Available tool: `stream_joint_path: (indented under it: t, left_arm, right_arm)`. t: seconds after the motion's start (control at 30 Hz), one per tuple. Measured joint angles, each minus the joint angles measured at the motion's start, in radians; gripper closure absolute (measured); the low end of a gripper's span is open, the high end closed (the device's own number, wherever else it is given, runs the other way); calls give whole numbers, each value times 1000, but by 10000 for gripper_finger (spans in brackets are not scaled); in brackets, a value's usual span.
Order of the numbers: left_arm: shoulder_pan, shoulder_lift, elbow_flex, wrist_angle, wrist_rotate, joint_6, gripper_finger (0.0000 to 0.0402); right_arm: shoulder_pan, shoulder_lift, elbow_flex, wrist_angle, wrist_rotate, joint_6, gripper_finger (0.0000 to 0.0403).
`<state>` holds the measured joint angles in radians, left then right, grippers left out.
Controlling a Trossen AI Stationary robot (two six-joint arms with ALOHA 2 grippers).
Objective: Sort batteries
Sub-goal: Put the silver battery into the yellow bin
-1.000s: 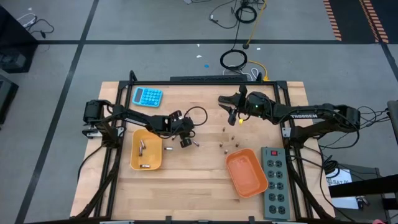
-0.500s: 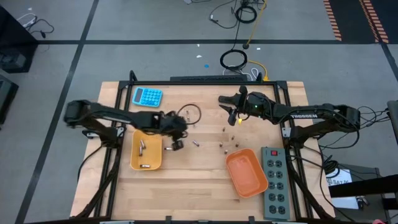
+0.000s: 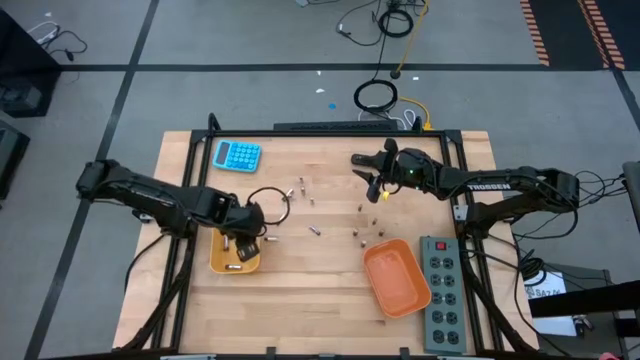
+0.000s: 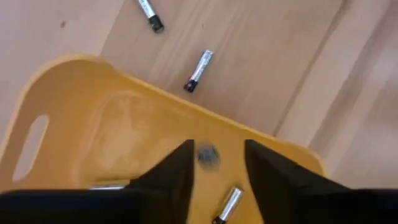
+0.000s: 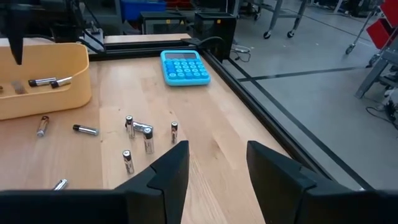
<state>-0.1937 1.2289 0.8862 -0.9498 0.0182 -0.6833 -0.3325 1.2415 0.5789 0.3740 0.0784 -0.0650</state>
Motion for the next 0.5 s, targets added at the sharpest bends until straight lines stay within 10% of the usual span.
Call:
stream_joint_path:
  t: [0.33,0.5]
  left_arm:
    - [38,29,19,96,-183,143,198]
    - [79,174,19,215,-98,293,200]
  right_arm:
    - [0,0,0,-1,-2,-6,250]
    - [0,0,0,-8,-2,-6,250]
